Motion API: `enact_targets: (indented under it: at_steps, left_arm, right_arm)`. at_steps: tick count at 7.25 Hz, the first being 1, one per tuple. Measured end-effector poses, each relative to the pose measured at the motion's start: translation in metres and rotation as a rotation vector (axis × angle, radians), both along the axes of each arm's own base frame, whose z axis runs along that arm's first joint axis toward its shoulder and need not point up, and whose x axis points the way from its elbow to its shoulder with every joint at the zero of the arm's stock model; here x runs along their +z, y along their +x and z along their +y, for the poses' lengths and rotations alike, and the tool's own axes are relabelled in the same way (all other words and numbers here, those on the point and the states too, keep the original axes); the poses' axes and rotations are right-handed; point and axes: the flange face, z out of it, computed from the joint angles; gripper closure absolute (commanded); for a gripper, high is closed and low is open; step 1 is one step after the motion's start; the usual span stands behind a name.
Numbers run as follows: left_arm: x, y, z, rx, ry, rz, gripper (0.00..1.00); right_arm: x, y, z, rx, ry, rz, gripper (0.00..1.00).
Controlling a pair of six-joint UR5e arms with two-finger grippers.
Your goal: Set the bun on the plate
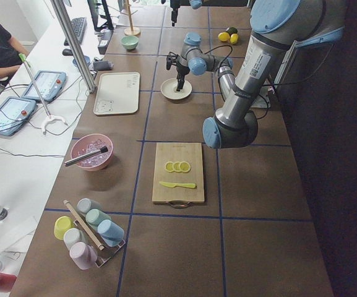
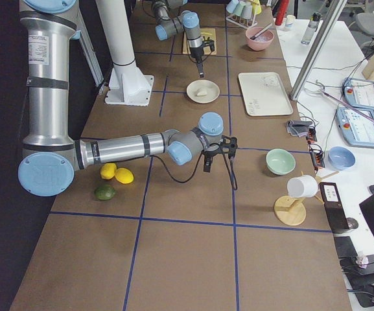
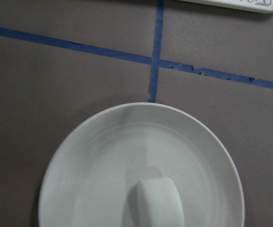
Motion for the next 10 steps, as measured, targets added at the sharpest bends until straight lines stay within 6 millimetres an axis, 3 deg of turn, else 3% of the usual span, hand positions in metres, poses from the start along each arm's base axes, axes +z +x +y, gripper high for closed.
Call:
enact_targets:
  at_steps: [2, 4, 6, 8, 9, 10]
  left_arm:
    - [0.047, -0.079, -0.024, 0.088, 0.051, -0.069, 0.00]
    - [0.116, -0.189, -0.057, 0.209, 0.073, -0.119, 0.00]
    - [0.200, -0.307, -0.080, 0.314, 0.115, -0.175, 0.00]
    - [0.303, -0.426, -0.109, 0.374, 0.101, -0.135, 0.00]
    - [0.351, -0.469, -0.115, 0.377, 0.077, -0.095, 0.00]
    - [0.384, -0.492, -0.117, 0.368, 0.039, -0.075, 0.00]
  right_arm:
    - [0.027, 0.025, -0.003, -0.023, 0.048, 0.030, 0.00]
    - [0.050, 0.060, -0.006, -0.062, 0.092, 0.084, 0.00]
    - [0.069, 0.109, -0.006, -0.123, 0.128, 0.141, 0.00]
    - [0.082, 0.148, -0.002, -0.177, 0.148, 0.199, 0.00]
    - [0.085, 0.161, 0.000, -0.193, 0.149, 0.211, 0.00]
    - [0.084, 0.167, 0.001, -0.202, 0.146, 0.213, 0.00]
